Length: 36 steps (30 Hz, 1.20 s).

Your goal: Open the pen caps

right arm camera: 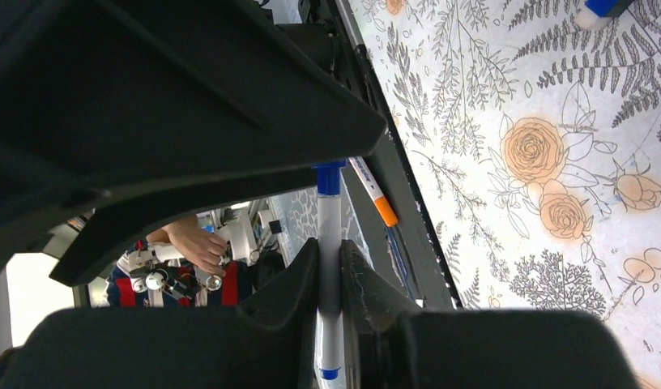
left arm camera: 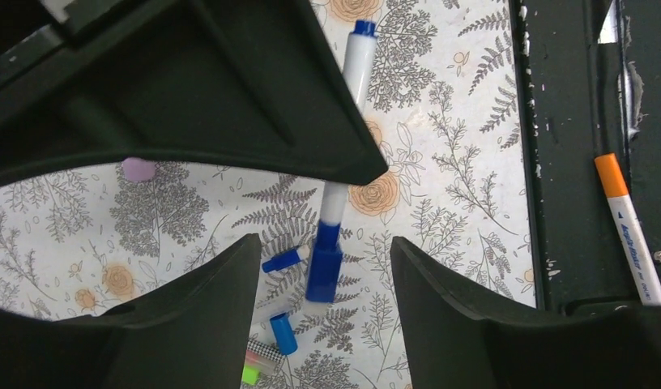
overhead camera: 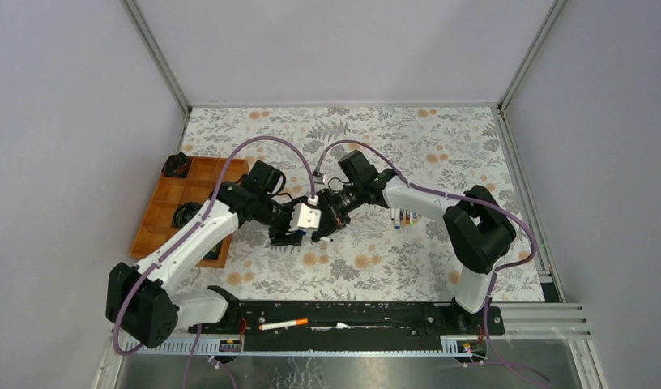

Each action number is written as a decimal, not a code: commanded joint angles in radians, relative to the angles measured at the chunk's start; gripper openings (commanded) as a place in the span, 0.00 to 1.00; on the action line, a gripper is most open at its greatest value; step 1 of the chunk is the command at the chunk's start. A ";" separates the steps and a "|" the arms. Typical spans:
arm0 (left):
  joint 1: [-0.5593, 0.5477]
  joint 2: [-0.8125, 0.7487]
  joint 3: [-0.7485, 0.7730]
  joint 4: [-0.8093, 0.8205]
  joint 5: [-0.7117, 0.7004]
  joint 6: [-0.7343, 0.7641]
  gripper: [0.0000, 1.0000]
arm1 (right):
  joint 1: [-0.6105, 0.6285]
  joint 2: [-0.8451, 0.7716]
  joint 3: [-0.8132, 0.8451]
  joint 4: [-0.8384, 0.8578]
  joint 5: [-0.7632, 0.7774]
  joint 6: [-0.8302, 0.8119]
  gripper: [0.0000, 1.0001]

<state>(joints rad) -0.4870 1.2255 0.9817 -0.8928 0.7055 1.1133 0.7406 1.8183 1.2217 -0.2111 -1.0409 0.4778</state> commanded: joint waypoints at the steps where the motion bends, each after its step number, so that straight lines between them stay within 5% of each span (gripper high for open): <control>1: -0.022 0.012 -0.013 -0.001 0.015 0.020 0.64 | 0.005 0.016 0.054 0.038 -0.042 0.040 0.00; 9: -0.040 0.032 -0.020 -0.008 -0.044 0.039 0.39 | 0.005 0.023 0.051 0.051 -0.048 0.047 0.00; 15: -0.045 0.023 -0.017 -0.041 -0.082 0.086 0.00 | 0.005 0.012 0.028 0.022 -0.048 0.018 0.00; 27: -0.026 0.008 -0.002 -0.188 -0.325 0.246 0.00 | 0.000 -0.103 -0.195 0.077 -0.078 0.026 0.00; 36: 0.160 0.046 0.112 -0.307 -0.320 0.388 0.00 | -0.001 -0.313 -0.353 0.025 -0.046 0.023 0.00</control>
<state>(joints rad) -0.3550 1.2594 1.0248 -1.0775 0.4400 1.4242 0.7399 1.5742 0.9005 -0.0975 -1.0542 0.5148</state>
